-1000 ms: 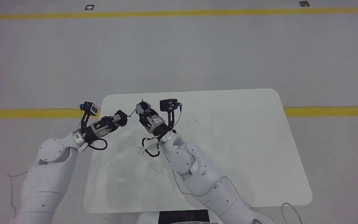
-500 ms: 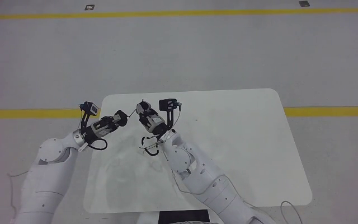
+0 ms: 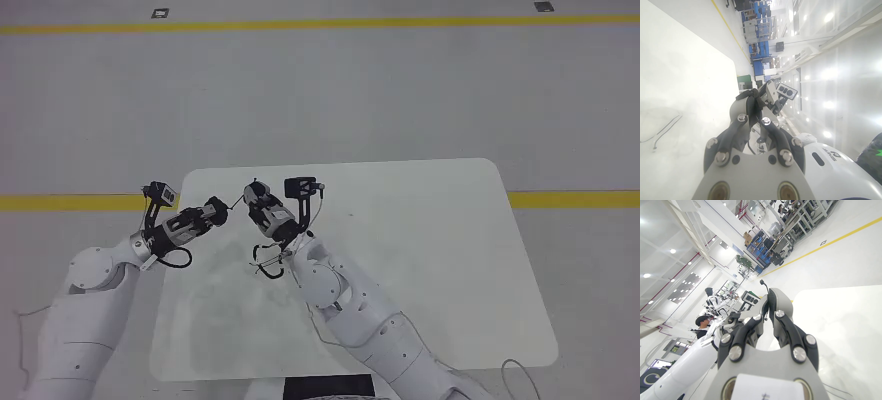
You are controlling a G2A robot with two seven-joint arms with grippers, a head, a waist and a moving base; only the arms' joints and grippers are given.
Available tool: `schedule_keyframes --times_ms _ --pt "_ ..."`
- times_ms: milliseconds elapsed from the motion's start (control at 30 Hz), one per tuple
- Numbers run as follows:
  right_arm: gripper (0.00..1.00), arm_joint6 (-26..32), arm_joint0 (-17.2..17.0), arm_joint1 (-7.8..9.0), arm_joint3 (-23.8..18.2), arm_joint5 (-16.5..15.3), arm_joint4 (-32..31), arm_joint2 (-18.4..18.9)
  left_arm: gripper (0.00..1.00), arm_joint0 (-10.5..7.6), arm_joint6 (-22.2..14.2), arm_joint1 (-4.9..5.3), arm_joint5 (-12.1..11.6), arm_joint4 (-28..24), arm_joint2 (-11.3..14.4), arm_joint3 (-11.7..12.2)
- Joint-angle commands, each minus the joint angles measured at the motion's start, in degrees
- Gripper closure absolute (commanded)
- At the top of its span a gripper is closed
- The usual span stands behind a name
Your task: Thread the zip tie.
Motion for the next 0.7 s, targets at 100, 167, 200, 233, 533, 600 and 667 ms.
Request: schedule_keyframes --times_ms 100,167,200,233,533,600,667 --pt "1.00 0.1 0.0 0.00 -0.1 0.1 0.0 -0.1 1.00 0.00 0.0 0.00 0.0 0.0 0.0 0.0" --pt "1.00 0.1 0.0 -0.01 0.0 0.1 0.0 -0.1 1.00 0.00 0.0 0.00 0.0 0.0 0.0 0.0" --pt "1.00 0.1 0.1 -0.01 0.0 0.1 0.0 -0.1 1.00 0.00 0.0 0.00 0.0 0.0 0.0 0.0" --pt "1.00 0.1 0.1 -0.01 0.0 0.1 0.1 -0.1 1.00 0.00 0.0 0.00 0.0 0.0 0.0 0.0" --pt "1.00 -0.4 0.1 -0.01 -0.1 0.0 0.3 0.1 1.00 0.00 0.0 0.00 0.0 0.0 0.0 0.0" --pt "1.00 -0.4 0.1 0.00 -0.2 -0.1 0.3 0.1 1.00 0.00 0.0 0.00 0.0 0.0 0.0 0.0" --pt "1.00 -0.4 0.0 0.01 -0.2 -0.1 0.3 0.2 1.00 0.00 0.0 0.00 0.0 0.0 0.0 0.0"
